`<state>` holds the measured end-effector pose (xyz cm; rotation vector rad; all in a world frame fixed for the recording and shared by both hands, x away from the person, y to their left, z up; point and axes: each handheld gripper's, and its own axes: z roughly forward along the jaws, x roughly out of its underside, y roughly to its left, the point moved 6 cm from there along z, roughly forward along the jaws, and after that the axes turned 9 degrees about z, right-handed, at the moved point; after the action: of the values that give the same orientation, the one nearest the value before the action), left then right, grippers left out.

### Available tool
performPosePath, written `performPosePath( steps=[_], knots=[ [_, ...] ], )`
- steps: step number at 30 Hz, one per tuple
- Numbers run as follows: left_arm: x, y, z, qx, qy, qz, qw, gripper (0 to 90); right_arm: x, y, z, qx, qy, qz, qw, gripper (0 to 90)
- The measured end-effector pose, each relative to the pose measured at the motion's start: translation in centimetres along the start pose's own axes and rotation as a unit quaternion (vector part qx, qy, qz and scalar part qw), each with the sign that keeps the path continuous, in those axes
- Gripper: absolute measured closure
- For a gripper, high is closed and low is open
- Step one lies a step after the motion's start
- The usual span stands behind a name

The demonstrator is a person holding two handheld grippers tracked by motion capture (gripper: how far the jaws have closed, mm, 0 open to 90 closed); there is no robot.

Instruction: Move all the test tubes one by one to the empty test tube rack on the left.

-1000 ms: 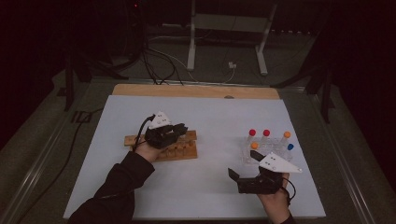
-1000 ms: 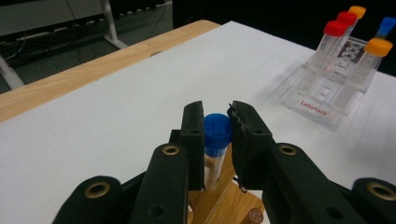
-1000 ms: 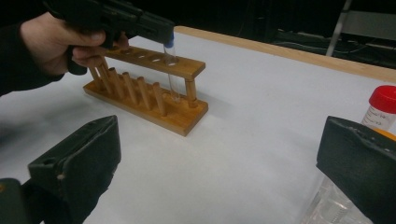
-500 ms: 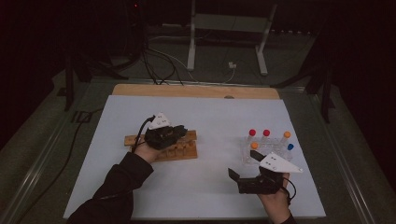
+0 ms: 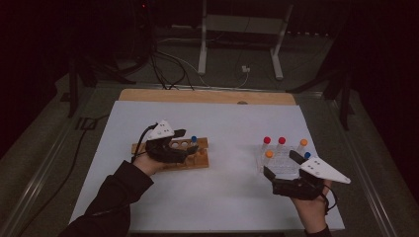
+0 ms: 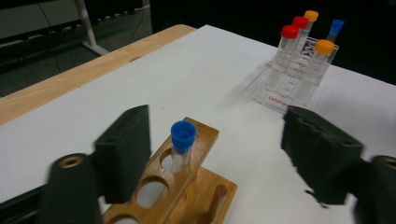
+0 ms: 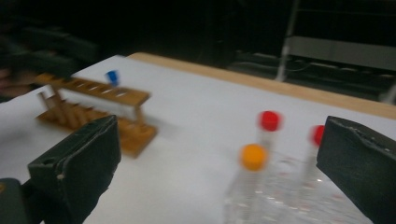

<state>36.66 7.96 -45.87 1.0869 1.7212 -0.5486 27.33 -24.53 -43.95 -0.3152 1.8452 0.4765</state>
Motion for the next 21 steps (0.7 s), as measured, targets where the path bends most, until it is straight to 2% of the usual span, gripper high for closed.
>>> performPosePath(
  steps=[4, 7, 12, 16, 19, 21],
  knots=[
    [0.3, -0.7, -1.2, 0.007, 0.003, 0.004, 1.0000, 8.1, -0.6, -1.7, -1.0, 0.032, -0.009, 0.007, 0.9994, 0.0],
    [0.6, -1.3, -2.3, 0.022, 0.002, -0.002, 0.9998, 2.4, -0.9, -3.1, -1.5, 0.054, -0.014, 0.013, 0.9984, 0.0],
    [1.5, -2.4, -3.9, 0.031, -0.002, 0.000, 0.9995, 2.0, -0.7, -5.3, -1.8, 0.086, -0.007, 0.026, 0.9960, 0.0],
    [2.4, -3.2, -5.0, 0.031, -0.004, 0.001, 0.9995, 2.0, -0.1, -6.8, -1.9, 0.111, -0.001, 0.036, 0.9932, 0.0],
    [3.1, -3.8, -5.6, 0.033, -0.003, 0.000, 0.9994, 2.0, 0.7, -7.7, -1.7, 0.125, 0.015, 0.043, 0.9910, 0.0],
    [3.6, -4.1, -5.8, 0.036, -0.003, -0.003, 0.9993, 2.0, 1.2, -8.3, -1.6, 0.138, 0.024, 0.048, 0.9890, 4.5]
  ],
)
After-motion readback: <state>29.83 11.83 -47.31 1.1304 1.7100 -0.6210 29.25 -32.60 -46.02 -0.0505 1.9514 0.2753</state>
